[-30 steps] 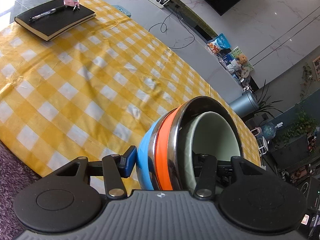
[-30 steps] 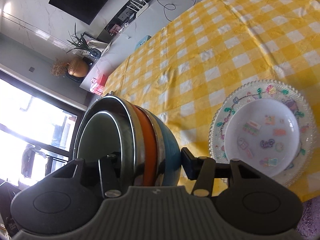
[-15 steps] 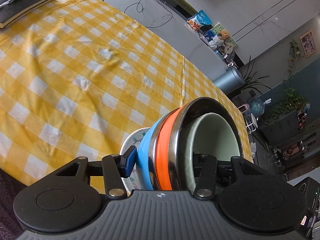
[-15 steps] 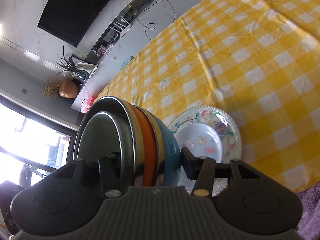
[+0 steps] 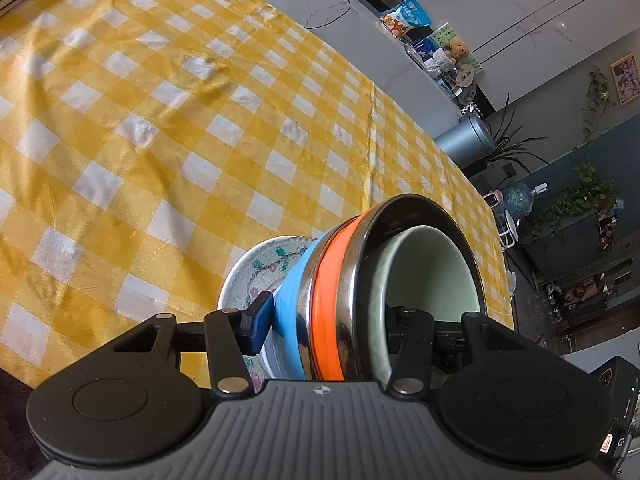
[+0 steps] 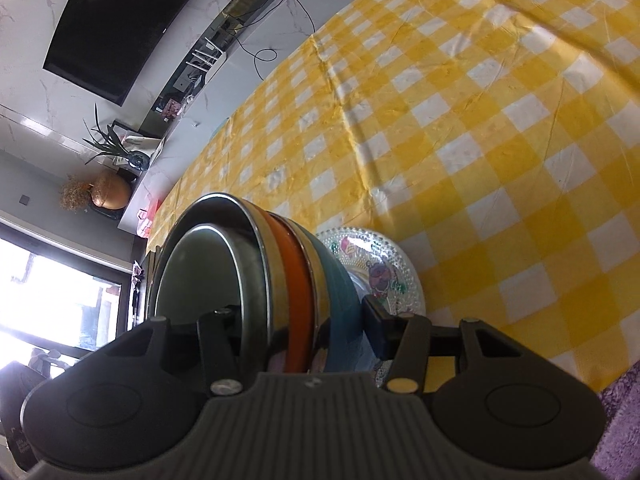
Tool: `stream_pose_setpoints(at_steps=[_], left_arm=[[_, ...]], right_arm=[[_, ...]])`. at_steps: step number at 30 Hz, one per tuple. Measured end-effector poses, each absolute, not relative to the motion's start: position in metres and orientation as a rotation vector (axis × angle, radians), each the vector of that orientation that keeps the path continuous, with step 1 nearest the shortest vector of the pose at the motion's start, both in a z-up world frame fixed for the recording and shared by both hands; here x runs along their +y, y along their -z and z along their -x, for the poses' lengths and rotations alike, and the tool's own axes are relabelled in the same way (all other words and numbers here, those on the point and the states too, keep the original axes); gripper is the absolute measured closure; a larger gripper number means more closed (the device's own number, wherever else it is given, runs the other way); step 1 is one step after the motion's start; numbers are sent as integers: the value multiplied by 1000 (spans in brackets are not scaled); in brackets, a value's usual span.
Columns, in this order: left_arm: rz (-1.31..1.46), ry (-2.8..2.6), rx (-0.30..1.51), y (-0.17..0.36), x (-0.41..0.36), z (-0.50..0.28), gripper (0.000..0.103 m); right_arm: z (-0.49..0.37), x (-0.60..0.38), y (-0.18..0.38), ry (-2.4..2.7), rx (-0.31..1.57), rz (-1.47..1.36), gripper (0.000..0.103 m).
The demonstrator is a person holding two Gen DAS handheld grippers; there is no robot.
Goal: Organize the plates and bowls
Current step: 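Lift the bowl stack with both tools and carry it over the plates, then lower the bowl stack onto the sticker dish and open both tools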
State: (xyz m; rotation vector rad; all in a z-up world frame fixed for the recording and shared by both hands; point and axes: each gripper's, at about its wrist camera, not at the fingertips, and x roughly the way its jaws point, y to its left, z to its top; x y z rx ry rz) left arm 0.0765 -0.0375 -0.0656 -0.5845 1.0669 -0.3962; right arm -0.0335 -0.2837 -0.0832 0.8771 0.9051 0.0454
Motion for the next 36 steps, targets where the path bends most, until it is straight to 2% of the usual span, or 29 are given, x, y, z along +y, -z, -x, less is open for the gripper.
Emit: stream_pose_setpoints(at_steps=[19,20,22,25,29,31,36], left_arm=[[543,401,1060,69,-46,-77,47],[539,400,1052,68,-46,-77,47],[538,399,1033,66,-45,-76,47],[528,401,1018,61,-43,-76,42],[508,402,992,52,-41,-71,41],[488,395,966,46,-40,-67,41],[398,395,887,26,-36,-50,41]], right_arm=[[28,-280,88,-13,928,-865,50],[29,-279,86,-10,923,-853,49],[29,-277,82,-4,905,-823,41],[30,-274,76,0,884,-790,34],[32,-272,69,2,876,-764,32],[34,-270,64,9,863,-742,27],[45,-263,49,19,828,-654,27]])
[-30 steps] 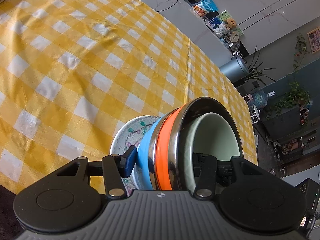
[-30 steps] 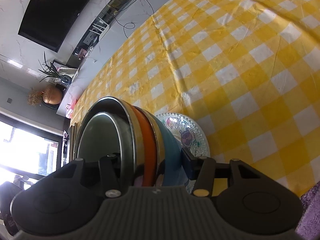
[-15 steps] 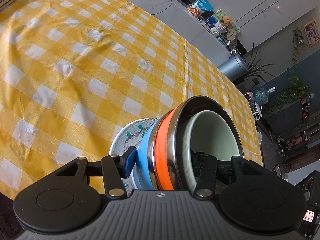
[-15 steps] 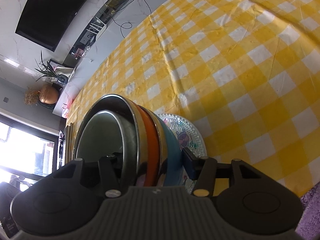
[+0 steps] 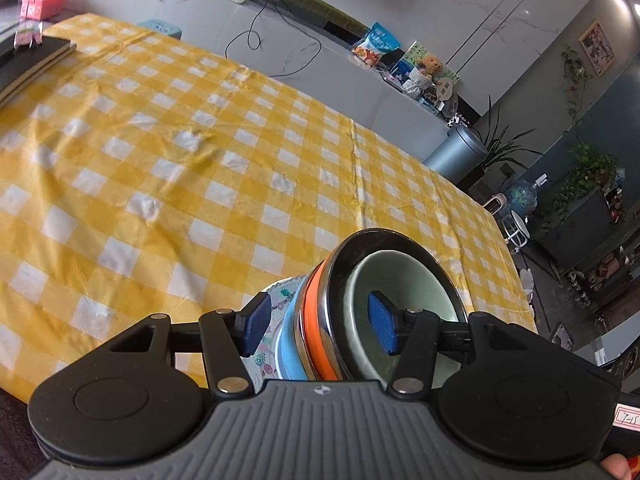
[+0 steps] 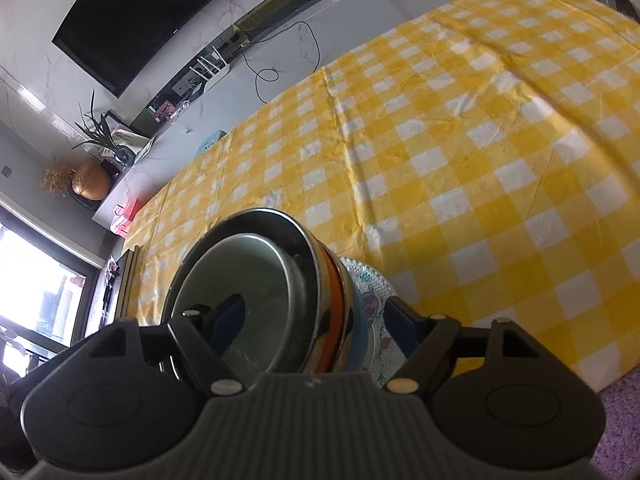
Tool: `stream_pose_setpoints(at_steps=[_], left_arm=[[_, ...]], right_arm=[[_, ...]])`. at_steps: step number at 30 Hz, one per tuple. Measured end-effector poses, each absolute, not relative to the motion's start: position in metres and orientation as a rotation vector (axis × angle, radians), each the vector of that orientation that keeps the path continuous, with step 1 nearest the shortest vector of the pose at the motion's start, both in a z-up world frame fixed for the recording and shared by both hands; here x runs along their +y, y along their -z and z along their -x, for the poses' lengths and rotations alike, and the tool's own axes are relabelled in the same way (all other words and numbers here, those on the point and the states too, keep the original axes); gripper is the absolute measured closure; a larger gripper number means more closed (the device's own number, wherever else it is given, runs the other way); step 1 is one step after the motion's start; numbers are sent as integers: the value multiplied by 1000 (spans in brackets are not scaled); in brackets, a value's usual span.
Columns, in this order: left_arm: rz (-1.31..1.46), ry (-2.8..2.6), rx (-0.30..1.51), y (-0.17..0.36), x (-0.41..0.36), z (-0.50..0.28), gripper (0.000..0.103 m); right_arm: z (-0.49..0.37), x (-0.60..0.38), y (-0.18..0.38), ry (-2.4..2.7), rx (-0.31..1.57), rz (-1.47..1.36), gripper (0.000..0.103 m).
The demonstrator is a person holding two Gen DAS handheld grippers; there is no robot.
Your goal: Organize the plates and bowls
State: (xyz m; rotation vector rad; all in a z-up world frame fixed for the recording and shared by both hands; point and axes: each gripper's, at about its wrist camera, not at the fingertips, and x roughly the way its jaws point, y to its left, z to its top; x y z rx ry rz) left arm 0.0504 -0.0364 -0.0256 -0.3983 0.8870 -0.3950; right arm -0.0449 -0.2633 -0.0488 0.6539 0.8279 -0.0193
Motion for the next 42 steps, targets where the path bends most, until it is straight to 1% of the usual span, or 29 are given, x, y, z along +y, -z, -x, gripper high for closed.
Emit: stream_pose_setpoints(at_steps=[3,12,15,18,20,26,27,29,32,35,42], left_arm=[[322,389,829,12,-34,-36,41],[101,343,660,-22,-26,11,40],[37,318,609,-27,-24,25,38],[-24,312,543,-28,-24,40,30],[-70,301,502,-28,-25,50,20],[-207,249,432,-22,-31,73,18],[-222,242,426,-21,-32,76,18],[-254,235,411,-18,-33,83,14],[-304,245,418,-14,-37,90,14],[-317,237,458,-4,-39,92,14],[-309,209,550,17,-34,90,14]], right_arm=[[53,-253,37,19,802,-587,24],[84,-218,6,11,692,-352,24],[98,-206,-1,22,637,-252,22],[112,-199,-5,31,584,-171,18],[121,-194,-5,33,557,-121,17],[146,-184,1,34,490,-19,15],[150,-181,3,31,478,0,15],[160,-176,5,25,452,37,13],[172,-168,9,21,435,74,11],[178,-167,14,19,443,76,6],[181,-169,27,56,476,19,6]])
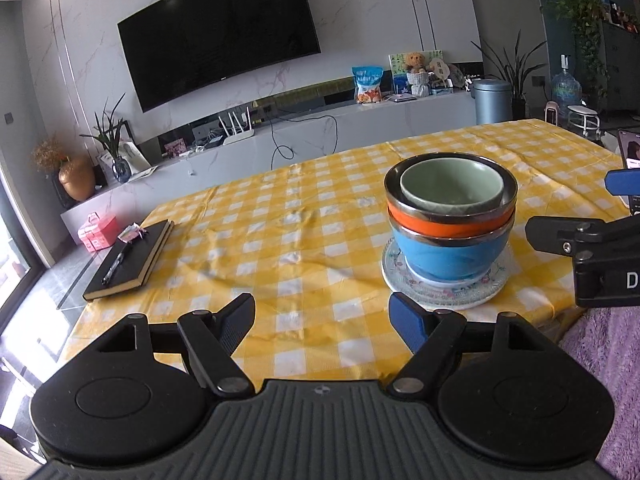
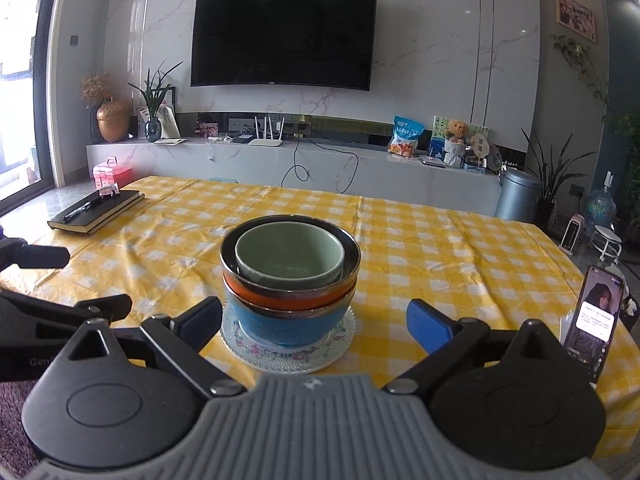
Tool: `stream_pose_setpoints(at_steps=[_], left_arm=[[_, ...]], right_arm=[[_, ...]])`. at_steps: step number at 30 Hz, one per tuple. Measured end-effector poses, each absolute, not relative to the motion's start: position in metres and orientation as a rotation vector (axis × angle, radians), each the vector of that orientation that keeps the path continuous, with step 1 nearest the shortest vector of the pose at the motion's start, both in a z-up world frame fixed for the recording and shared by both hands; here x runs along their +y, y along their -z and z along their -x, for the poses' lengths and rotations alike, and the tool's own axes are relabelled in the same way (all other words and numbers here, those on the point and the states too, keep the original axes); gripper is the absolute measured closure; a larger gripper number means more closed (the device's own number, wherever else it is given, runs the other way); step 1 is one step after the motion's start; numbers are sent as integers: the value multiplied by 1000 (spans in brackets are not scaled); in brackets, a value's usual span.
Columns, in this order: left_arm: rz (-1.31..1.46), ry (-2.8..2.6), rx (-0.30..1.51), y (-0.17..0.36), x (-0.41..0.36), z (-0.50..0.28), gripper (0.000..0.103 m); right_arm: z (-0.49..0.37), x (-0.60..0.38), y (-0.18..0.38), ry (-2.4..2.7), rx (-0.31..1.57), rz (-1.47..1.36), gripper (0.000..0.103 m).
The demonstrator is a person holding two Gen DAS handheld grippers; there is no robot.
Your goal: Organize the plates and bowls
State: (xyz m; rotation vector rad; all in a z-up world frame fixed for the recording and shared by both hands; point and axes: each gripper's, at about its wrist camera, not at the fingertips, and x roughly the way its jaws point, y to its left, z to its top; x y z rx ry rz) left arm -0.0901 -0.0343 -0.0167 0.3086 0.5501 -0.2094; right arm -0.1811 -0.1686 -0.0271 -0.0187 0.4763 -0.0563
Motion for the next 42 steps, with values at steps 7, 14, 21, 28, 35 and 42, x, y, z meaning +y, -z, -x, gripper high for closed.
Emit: stream_pose_setpoints(at_steps=[7,14,21,28,35,42], left_arm=[[-310,166,562,31,-34,91,13],[-307,169,610,40,-33,88,13],[-293,168,619,40,-32,91,13],[-290,164,623,39,-31,92,13],[-287,163,623,38,-31,92,13],[-286,162,624,38,-31,92,13]], right_arm=[[184,-164,44,47,523,-3,6],[179,-166,61,34,607,-45,4],[182,-164,62,38,598,-39,4],[185,-161,59,34,575,-21,4],[189,-159,58,29,557,-6,4],[190,-157,57,21,547,3,4]])
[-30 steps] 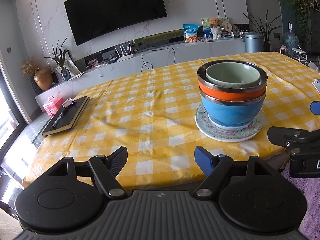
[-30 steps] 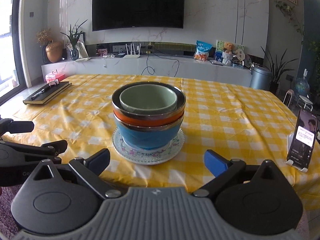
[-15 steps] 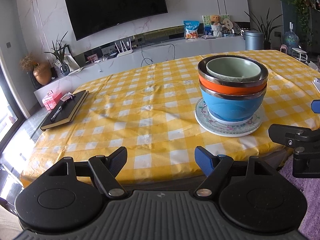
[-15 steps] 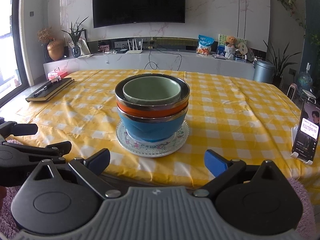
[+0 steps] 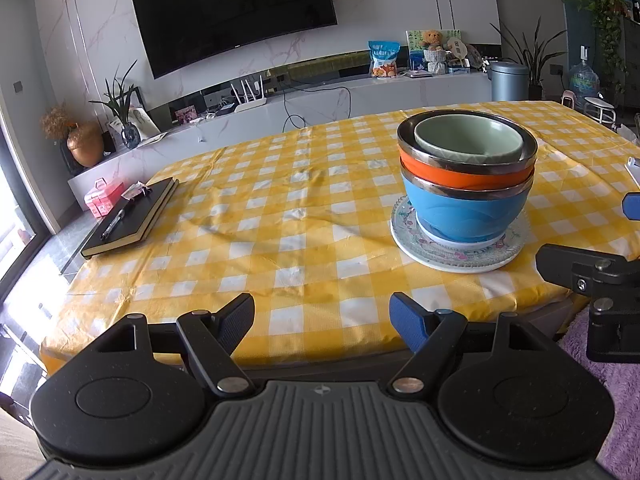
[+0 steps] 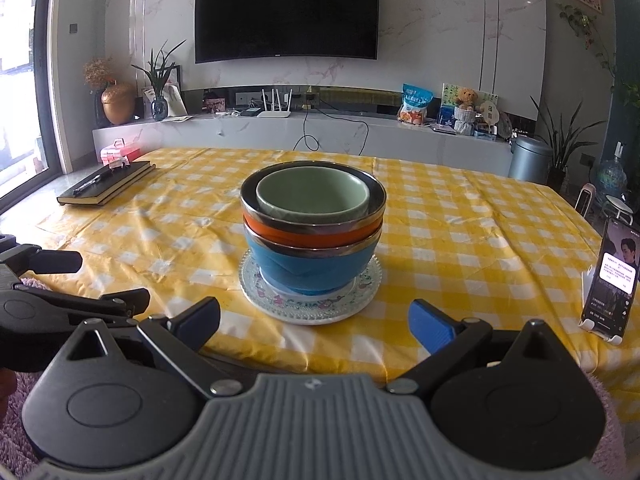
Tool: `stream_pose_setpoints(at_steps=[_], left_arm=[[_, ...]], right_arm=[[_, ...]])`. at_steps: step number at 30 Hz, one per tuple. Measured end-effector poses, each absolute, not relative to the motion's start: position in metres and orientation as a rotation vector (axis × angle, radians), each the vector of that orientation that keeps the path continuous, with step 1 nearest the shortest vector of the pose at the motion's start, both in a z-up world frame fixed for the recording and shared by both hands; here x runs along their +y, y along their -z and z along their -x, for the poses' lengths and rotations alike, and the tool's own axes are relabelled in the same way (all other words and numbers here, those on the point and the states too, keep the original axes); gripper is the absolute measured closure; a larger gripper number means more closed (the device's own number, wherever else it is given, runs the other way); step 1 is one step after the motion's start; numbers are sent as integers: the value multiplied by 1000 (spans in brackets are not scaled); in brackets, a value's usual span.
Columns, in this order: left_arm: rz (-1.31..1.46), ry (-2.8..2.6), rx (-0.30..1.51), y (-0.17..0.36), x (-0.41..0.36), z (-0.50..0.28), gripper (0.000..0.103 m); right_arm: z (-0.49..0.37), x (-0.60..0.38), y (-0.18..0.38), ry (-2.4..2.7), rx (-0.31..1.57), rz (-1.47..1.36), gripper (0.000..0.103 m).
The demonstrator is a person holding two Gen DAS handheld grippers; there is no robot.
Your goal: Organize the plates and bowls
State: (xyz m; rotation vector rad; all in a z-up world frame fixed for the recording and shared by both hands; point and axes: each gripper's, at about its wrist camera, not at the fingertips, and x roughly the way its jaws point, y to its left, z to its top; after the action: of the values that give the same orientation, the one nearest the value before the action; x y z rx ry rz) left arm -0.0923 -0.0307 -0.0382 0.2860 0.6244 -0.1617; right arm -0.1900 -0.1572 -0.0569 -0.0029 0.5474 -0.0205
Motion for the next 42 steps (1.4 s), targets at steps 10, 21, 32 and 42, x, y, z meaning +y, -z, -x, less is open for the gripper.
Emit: stream_pose_setpoints(at_steps=[10,21,32,42], left_arm=[[-286,164,628,40,-31,93,13],[-285,172,634,42,-31,92,13],[-285,174,634,41,-31,92,13],[-285,167,638,42,-31,92,13]], right_arm=[[192,-154,56,9,533,20,4],[193,-152,56,3,526,32,4],[193,-150,56,-2,520,40,4],[193,-150,56,-2,521,40,4]])
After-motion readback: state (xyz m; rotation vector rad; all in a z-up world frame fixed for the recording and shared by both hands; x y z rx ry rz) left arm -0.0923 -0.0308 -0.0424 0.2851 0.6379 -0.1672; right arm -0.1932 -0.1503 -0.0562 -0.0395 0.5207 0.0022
